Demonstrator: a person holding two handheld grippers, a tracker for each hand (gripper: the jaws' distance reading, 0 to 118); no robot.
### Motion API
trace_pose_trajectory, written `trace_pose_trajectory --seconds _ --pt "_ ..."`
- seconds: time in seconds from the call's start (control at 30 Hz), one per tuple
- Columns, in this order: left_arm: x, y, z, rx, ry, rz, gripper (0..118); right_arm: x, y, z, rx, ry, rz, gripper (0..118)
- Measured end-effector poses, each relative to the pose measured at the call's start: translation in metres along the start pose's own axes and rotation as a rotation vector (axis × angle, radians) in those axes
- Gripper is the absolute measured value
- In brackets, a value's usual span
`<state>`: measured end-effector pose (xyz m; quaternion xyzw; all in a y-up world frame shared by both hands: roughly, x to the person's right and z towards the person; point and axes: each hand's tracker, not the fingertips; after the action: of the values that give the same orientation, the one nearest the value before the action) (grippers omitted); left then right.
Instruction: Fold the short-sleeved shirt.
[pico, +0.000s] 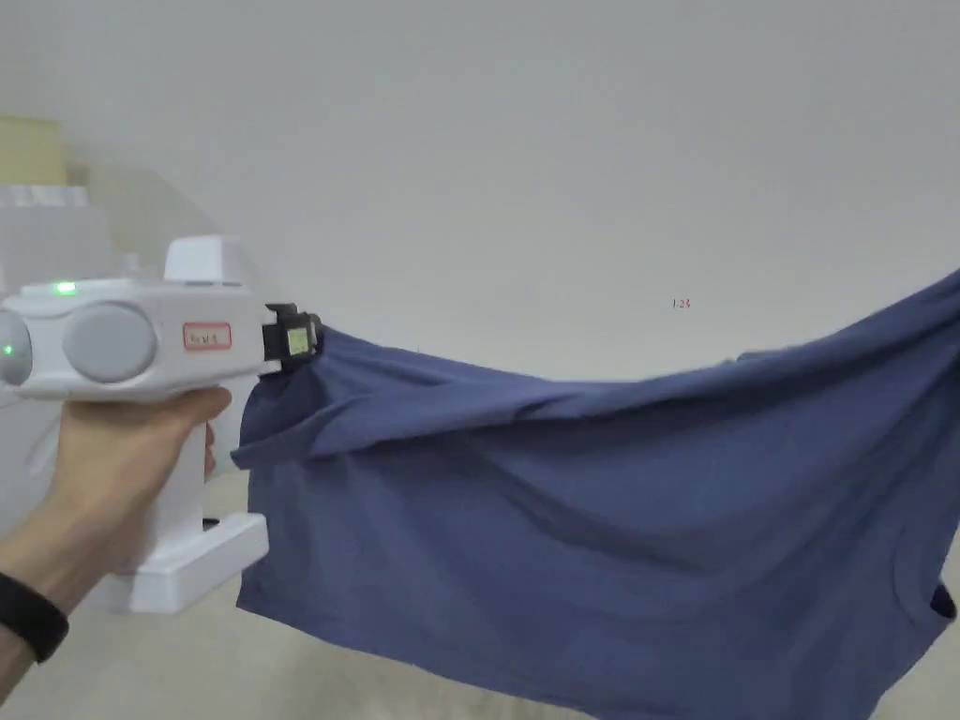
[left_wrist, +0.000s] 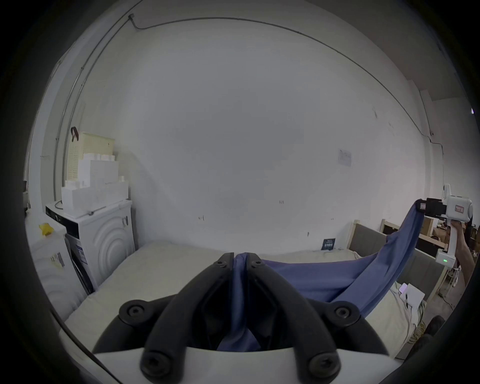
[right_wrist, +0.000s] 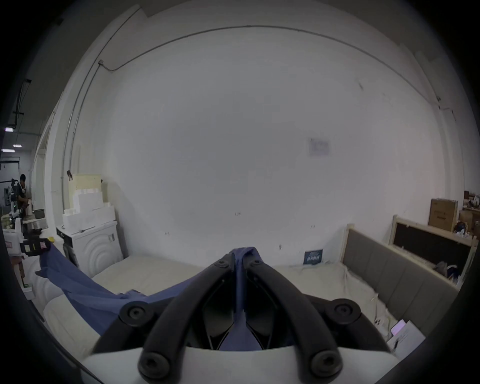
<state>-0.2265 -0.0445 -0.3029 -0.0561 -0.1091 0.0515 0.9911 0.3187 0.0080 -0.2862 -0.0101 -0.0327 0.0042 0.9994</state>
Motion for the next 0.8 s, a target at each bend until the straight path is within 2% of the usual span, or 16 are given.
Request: trace_pose_trajectory --seconds 0.1,0.13,0.5,0.63,0.8 --pt "-0.002 0.026 0.002 0.011 0.028 0.019 7 -0.004 0.026 -0.004 0.055 -0.059 0.003 2" --pt "-0.03 0.022 -0.033 0.018 0.026 0.038 7 -0.007 0.032 -0.007 0.057 -0.078 -0.013 2" --pt "-0.029 0.017 -0.049 -0.002 0.025 0.056 7 -0.017 0.03 -0.041 0.037 -0.078 0.008 2" --pt "-0.033 0.007 -0.06 -0.016 0.028 0.062 7 -0.016 0.024 -0.054 0.032 -0.065 -0.013 2" --pt "-0.035 0.003 -0.08 -0.034 0.034 0.069 7 -0.015 0.02 -0.081 0.016 -0.086 0.012 2"
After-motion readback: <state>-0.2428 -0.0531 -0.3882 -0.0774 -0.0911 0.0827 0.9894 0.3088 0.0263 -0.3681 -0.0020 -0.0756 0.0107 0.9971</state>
